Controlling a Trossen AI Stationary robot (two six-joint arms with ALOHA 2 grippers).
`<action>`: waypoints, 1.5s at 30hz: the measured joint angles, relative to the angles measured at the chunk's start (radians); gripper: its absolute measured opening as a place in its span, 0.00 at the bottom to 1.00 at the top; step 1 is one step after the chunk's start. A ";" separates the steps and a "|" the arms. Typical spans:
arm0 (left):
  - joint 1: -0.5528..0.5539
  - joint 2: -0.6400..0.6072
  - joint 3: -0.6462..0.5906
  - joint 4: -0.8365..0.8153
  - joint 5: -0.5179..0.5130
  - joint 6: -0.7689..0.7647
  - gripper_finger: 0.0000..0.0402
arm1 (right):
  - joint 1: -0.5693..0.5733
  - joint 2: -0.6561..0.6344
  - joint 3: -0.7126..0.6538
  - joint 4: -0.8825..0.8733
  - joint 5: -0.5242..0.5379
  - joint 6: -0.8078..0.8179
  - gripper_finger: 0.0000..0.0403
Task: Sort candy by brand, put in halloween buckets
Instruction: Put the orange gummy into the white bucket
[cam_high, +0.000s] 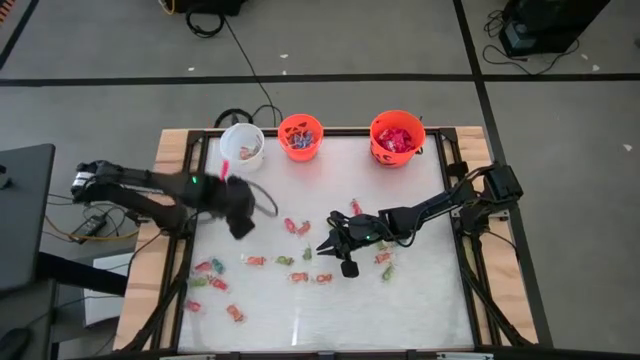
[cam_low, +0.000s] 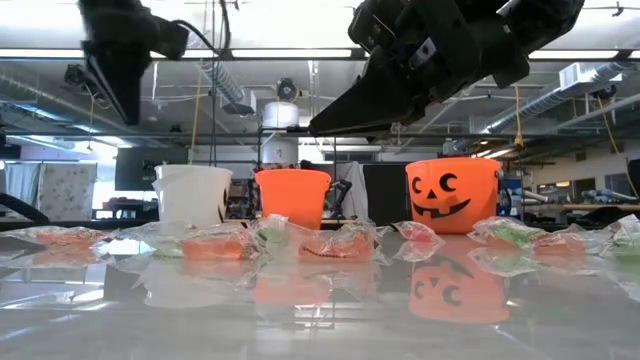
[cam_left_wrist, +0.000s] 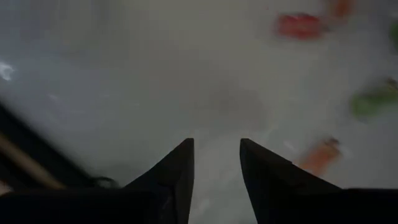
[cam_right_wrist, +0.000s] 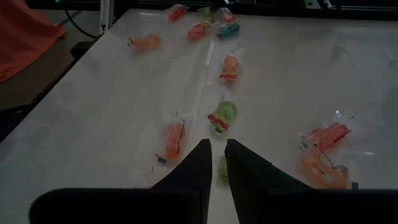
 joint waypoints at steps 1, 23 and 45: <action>-0.046 0.004 -0.013 0.017 0.011 -0.052 0.34 | 0.000 0.000 0.000 0.000 0.000 0.005 0.15; -0.550 0.215 -0.206 0.088 0.345 -0.631 0.34 | 0.001 0.000 0.000 -0.003 -0.004 -0.005 0.15; -0.589 0.337 -0.319 0.315 0.460 -0.566 0.34 | 0.001 0.000 0.000 -0.003 -0.004 -0.014 0.15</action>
